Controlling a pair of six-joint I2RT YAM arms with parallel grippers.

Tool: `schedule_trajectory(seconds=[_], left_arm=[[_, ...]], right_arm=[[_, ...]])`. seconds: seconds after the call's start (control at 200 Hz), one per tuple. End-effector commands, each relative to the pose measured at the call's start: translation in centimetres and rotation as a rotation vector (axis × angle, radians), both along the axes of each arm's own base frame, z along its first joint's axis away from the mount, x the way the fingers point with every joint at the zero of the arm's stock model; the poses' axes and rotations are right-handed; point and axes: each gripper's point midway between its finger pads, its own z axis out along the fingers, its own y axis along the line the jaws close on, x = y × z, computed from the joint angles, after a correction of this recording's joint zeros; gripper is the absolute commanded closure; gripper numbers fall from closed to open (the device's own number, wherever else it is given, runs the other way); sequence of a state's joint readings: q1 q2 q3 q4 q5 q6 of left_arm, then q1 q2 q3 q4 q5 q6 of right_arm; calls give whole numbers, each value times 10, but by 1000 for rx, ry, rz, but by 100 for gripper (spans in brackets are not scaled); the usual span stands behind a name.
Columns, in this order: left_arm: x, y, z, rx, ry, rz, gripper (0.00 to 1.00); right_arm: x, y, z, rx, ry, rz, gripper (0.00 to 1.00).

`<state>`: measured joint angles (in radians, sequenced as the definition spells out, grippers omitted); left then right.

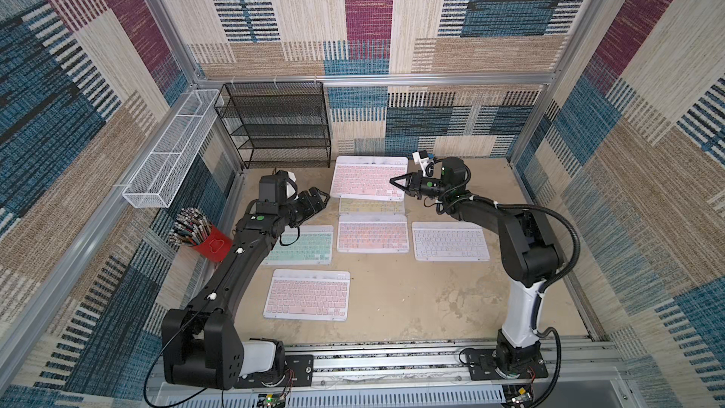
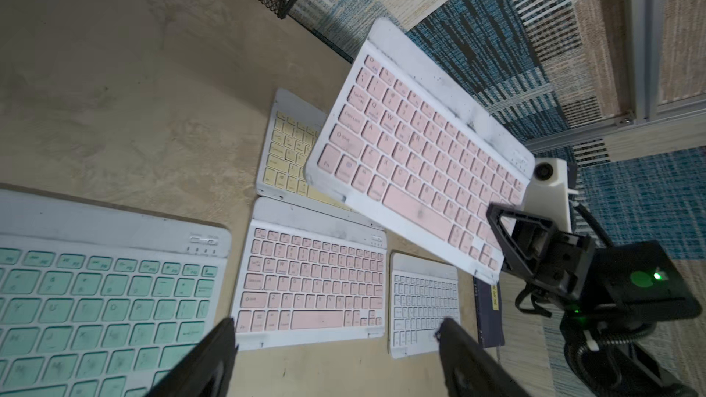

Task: Stack the numeric keypads
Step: Place the numeric keypad at the numeric keypad.

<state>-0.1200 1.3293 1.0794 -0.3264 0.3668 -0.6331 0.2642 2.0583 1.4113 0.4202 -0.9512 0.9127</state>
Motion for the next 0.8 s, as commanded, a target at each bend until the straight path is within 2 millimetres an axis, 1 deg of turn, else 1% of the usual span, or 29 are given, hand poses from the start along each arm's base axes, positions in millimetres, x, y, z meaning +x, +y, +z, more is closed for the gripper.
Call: schedule_trajectory(seconds=[0.0,0.035,0.05,0.06,0.075,0.225,0.295,0.406,0.521,0.676,0.796], left_arm=[[-11,6,-13,64,31,-21,15],[-13,6,-15,62,38,-23,15],[-13,6,-16,61,39,-24,15],[-13,6,-18,60,42,-26,15],[-14,6,-18,59,42,-27,15],[-19,1,-30,33,59,-41,16],[-21,0,-36,24,72,-48,16],[-23,1,-41,31,85,-47,16],[-25,2,-44,38,93,-48,17],[-25,1,-46,37,95,-50,17],[-25,1,-48,35,99,-54,17]], right_arm=[[18,5,-22,-49,36,33,100],[24,7,-29,-56,48,34,100],[25,8,-37,-60,65,35,100],[29,9,-32,-57,53,36,100],[32,9,-31,-56,49,38,100],[48,16,-59,-73,90,64,100],[53,15,-73,-81,107,63,100],[55,16,-91,-81,145,84,100],[54,12,-102,-80,175,91,100],[52,2,-105,-80,181,84,100],[49,-6,-110,-83,201,80,100]])
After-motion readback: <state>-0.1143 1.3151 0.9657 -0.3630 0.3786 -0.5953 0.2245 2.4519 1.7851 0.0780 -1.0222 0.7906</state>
